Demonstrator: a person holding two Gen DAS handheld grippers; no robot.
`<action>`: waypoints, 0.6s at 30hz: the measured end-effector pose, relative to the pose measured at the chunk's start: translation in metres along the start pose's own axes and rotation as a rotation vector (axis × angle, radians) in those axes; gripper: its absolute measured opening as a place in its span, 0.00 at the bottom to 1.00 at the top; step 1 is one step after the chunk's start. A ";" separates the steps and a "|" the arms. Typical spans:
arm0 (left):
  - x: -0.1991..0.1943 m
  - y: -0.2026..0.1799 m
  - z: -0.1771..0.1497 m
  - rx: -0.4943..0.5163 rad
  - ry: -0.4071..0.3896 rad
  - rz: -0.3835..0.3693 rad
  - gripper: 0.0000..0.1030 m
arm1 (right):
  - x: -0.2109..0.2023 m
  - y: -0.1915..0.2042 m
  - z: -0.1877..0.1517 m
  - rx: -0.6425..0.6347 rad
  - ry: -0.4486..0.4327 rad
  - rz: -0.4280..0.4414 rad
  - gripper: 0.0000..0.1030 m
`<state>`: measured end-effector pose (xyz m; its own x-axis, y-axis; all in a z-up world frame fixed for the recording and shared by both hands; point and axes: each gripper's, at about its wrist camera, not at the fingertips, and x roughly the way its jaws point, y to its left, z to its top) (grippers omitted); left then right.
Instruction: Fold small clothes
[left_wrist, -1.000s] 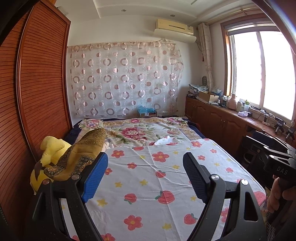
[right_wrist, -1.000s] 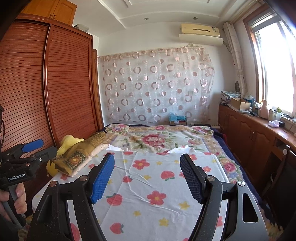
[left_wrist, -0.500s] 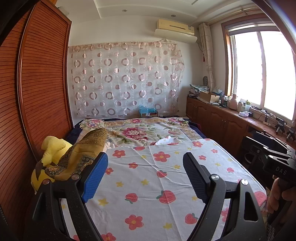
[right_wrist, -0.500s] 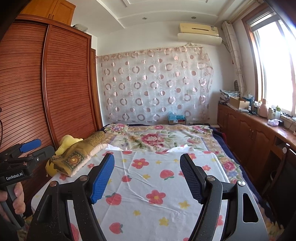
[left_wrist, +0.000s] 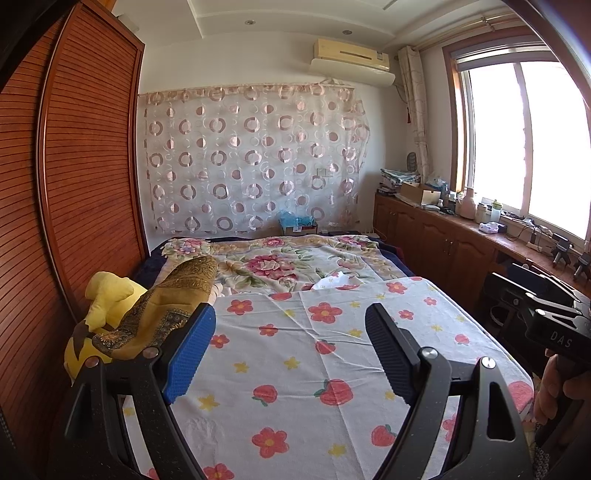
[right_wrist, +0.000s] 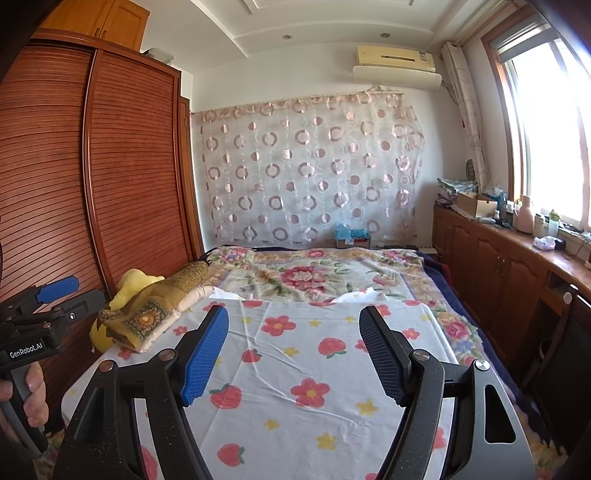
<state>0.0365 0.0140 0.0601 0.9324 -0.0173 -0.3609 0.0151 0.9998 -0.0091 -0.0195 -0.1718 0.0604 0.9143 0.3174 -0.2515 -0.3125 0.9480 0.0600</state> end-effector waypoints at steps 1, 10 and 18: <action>0.000 -0.001 0.000 0.001 -0.001 0.000 0.81 | 0.000 0.000 0.000 0.000 0.000 0.001 0.73; 0.000 0.001 0.000 0.002 -0.002 0.004 0.81 | 0.001 -0.002 0.000 0.002 0.003 0.005 0.73; 0.000 0.001 -0.001 0.002 -0.003 0.003 0.81 | 0.002 -0.004 0.000 0.002 0.003 0.005 0.73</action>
<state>0.0362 0.0147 0.0590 0.9334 -0.0142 -0.3586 0.0128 0.9999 -0.0063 -0.0167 -0.1750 0.0601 0.9120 0.3224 -0.2537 -0.3171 0.9463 0.0629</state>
